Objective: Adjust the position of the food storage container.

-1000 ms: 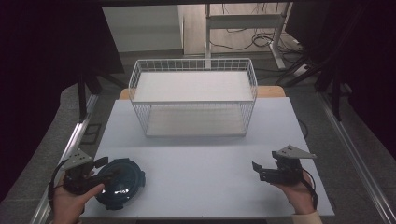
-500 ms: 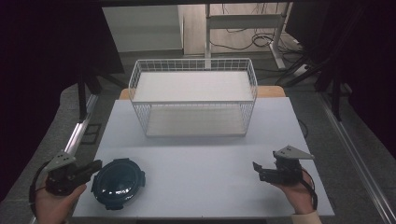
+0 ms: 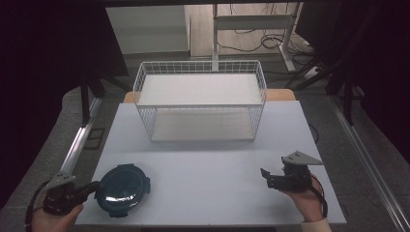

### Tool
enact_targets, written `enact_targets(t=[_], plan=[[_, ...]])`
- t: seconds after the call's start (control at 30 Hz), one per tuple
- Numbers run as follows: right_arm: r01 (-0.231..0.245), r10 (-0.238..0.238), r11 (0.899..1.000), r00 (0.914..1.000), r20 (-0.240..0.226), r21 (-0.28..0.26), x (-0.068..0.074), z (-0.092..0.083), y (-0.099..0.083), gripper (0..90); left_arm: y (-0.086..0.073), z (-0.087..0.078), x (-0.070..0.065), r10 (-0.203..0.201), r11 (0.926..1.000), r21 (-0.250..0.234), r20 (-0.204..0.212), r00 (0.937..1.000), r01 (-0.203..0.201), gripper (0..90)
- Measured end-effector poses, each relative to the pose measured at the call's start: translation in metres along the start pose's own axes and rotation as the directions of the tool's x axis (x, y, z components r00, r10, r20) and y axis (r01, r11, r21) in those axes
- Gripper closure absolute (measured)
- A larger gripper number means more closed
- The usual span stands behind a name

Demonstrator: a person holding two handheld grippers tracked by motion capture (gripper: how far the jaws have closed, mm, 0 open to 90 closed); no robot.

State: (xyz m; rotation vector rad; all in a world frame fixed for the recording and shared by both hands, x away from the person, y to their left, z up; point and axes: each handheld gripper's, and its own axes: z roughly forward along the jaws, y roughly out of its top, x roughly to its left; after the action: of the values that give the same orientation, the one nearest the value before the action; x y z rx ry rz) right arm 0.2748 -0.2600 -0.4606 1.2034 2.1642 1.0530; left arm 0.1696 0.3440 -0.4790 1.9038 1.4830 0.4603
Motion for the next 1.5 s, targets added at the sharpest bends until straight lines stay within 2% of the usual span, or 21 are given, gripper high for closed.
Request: enact_targets(t=[0.07, 0.2, 0.33, 0.6, 0.7, 0.8, 0.9, 1.03, 1.07, 1.27, 1.5], plan=[[-0.001, 0.001, 1.0, 1.0, -0.001, 0.0, 0.001, 0.0, 0.0, 13.5, -0.002, 0.001, -0.003, 0.01, 0.9999, -0.001, -0.021, 0.9997, -0.01, 90.0], [0.0, 0.0, 1.0, 1.0, 0.003, 0.001, 0.001, 0.0, 0.0, 13.5, -0.004, 0.0, -0.006, 0.013, 0.9999, -0.002, -0.015, 0.9998, -0.013, 90.0], [0.003, -0.003, 1.0, 1.0, 0.0, 0.01, 0.001, 0.003, -0.002, 13.5, -0.007, -0.004, -0.004, 0.006, 1.0, 0.0, -0.032, 0.9995, -0.006, 90.0], [0.005, -0.005, 1.0, 1.0, 0.003, 0.011, 0.001, 0.003, -0.002, 13.5, -0.017, -0.01, 0.013, -0.056, 0.9984, 0.004, -0.058, 0.9968, 0.056, 90.0], [0.001, -0.001, 1.0, 1.0, 0.004, 0.016, 0.001, 0.003, -0.002, 13.4, -0.024, -0.005, 0.014, -0.064, 0.9972, 0.032, -0.074, 0.9952, 0.067, 90.0], [0.005, -0.005, 1.0, 1.0, 0.004, 0.018, 0.002, 0.004, -0.002, 13.4, -0.028, 0.004, 0.013, -0.061, 0.9947, 0.079, -0.059, 0.9964, 0.066, 90.0], [0.004, -0.004, 1.0, 1.0, 0.008, 0.019, 0.001, 0.004, -0.002, 13.5, -0.031, 0.01, 0.011, -0.061, 0.9929, 0.1, -0.038, 0.9974, 0.064, 90.0], [0.002, -0.002, 1.0, 1.0, 0.007, 0.024, 0.0, 0.004, -0.003, 13.5, -0.034, 0.013, 0.008, -0.065, 0.99, 0.123, -0.031, 0.9974, 0.068, 90.0], [0.002, -0.003, 1.0, 1.0, 0.007, 0.025, 0.0, 0.005, -0.003, 13.5, -0.035, 0.014, 0.007, -0.066, 0.9894, 0.127, -0.042, 0.997, 0.071, 90.0], [-0.005, 0.005, 1.0, 1.0, 0.008, 0.022, -0.001, 0.004, -0.003, 13.5, -0.035, 0.015, 0.007, -0.09, 0.988, 0.123, -0.039, 0.9952, 0.094, 90.0], [-0.005, 0.005, 1.0, 1.0, 0.006, 0.028, 0.0, 0.006, -0.003, 13.5, -0.032, 0.016, 0.003, -0.085, 0.9884, 0.121, -0.053, 0.995, 0.091, 90.0]])
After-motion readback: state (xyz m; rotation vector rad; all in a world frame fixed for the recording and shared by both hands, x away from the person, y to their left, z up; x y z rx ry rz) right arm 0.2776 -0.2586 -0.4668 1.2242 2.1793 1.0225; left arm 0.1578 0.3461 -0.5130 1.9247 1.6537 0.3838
